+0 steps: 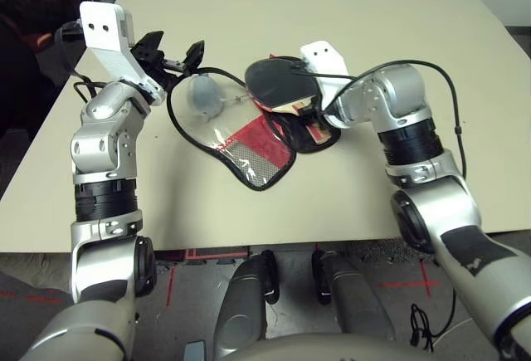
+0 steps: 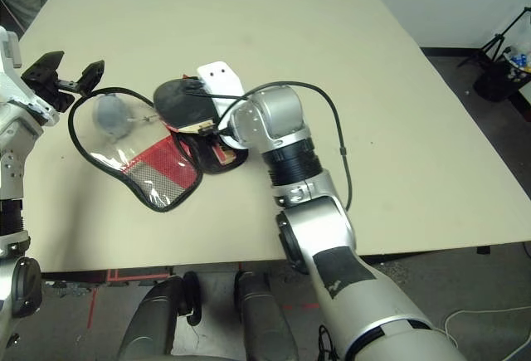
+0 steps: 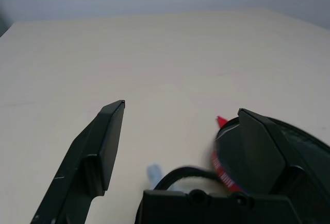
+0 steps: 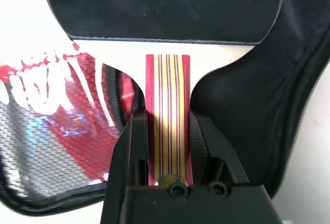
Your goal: Store the ping-pong paddle in its case and zip it.
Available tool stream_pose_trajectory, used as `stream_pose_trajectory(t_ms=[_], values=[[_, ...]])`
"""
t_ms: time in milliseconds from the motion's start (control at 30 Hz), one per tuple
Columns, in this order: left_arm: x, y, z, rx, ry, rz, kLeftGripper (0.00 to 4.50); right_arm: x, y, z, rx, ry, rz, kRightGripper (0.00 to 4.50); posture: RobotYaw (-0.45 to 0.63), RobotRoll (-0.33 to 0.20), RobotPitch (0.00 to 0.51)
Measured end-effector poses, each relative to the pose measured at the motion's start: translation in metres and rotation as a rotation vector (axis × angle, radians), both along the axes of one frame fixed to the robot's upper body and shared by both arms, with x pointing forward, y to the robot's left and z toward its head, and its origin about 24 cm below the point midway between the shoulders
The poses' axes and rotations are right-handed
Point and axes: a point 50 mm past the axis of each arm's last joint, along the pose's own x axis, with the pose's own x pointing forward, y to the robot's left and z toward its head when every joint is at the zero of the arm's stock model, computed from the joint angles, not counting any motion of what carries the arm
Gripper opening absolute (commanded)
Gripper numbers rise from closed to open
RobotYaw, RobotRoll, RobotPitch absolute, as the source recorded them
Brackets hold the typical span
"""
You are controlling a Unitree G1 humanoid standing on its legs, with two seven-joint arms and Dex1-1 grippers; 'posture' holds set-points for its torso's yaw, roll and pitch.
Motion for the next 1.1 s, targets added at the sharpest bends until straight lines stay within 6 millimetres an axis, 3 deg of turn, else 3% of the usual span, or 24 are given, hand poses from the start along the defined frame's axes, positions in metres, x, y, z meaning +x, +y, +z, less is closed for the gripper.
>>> stream_pose_trajectory(t_ms=[433, 1100], values=[[-0.001, 0.002, -0.004, -0.009, 0.010, 0.011, 4.50, 0.015, -0.017, -0.004, -0.017, -0.032, -0.106, 1.09, 0.01, 0.000, 0.204], [0.000, -0.003, -0.001, -0.005, 0.009, -0.009, 4.50, 0.024, -0.011, -0.015, 0.008, -0.048, -0.159, 1.09, 0.02, 0.000, 0.208]])
